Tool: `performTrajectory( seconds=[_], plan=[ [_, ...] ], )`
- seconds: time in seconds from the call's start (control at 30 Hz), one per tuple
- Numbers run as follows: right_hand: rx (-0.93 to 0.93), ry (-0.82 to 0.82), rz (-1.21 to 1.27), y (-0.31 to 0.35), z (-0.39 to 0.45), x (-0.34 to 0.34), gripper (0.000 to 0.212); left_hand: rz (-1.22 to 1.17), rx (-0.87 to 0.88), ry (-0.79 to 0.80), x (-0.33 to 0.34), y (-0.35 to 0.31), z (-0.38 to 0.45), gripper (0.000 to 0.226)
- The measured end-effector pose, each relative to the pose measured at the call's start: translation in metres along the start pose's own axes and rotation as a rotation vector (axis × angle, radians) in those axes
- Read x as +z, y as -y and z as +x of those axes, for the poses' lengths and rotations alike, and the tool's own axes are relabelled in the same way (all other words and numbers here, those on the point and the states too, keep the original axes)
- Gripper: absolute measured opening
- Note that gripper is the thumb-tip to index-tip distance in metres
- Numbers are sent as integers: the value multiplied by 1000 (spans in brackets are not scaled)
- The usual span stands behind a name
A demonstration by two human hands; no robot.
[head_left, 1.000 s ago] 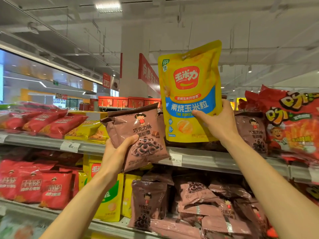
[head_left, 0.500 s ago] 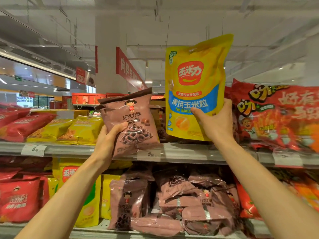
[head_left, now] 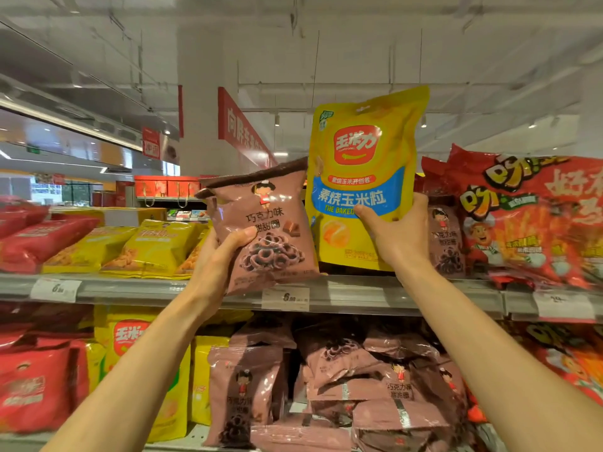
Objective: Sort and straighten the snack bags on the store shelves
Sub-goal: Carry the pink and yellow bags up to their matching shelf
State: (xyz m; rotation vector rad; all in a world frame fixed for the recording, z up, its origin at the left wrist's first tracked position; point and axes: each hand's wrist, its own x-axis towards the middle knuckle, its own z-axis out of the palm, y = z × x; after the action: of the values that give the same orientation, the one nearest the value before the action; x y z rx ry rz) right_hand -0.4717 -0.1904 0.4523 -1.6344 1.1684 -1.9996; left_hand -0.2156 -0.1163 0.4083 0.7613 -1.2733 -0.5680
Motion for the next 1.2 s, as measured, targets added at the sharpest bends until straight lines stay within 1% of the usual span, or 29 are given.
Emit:
performTrajectory(
  seconds=[0.07,0.1,0.13,0.17,0.23,0.3,0.4,0.47,0.53,0.6,0.63,0.67,0.77,0.8,0.83,0.9,1.0,1.07,1.13,1.17,1.2],
  plan=[
    [6,10,8,2,-2,6,81,17,0,3,0,2,2,44],
    [7,15,10,2,-4,8,80,18,-9,5,2,2,5,39],
    [7,21,6,2,-4,8,79,23,-18,8,3,3,9,39],
    [5,27,-2,1,-4,8,78,30,-30,13,5,4,13,45],
    [-4,37,-22,1,-2,3,79,35,-58,18,7,5,22,67],
    [-11,49,-49,2,3,-4,80,48,-81,2,6,7,32,81],
    [-19,59,-68,5,9,-19,80,80,-109,-29,6,10,41,92],
    [-14,71,-89,8,13,-29,85,88,-113,-41,9,10,45,92],
    [-27,97,-101,7,17,-38,94,68,-117,-47,10,10,49,89],
    [-27,123,-92,5,21,-48,94,59,-116,-40,13,10,50,85],
    [-17,140,-84,5,22,-53,89,64,-107,-32,15,10,49,83],
    [-12,155,-70,8,20,-58,79,73,-92,-23,17,11,48,80],
    [32,211,-33,8,20,-75,43,85,-73,-13,27,13,44,79],
    [44,232,-16,6,20,-80,35,83,-73,-10,30,14,43,77],
    [54,251,-3,6,18,-85,32,95,-74,-6,32,14,43,72],
    [69,272,15,4,17,-94,33,121,-72,3,36,14,41,58],
    [98,277,65,3,11,-104,40,135,-66,-3,37,15,41,54],
    [109,267,91,3,8,-109,43,193,-31,-31,38,15,40,44],
    [117,271,109,2,7,-112,34,357,50,1,40,17,38,33],
    [116,267,114,1,6,-113,35,465,79,14,40,22,38,33],
    [120,265,129,0,6,-114,41,589,84,23,40,26,38,36]
  ],
)
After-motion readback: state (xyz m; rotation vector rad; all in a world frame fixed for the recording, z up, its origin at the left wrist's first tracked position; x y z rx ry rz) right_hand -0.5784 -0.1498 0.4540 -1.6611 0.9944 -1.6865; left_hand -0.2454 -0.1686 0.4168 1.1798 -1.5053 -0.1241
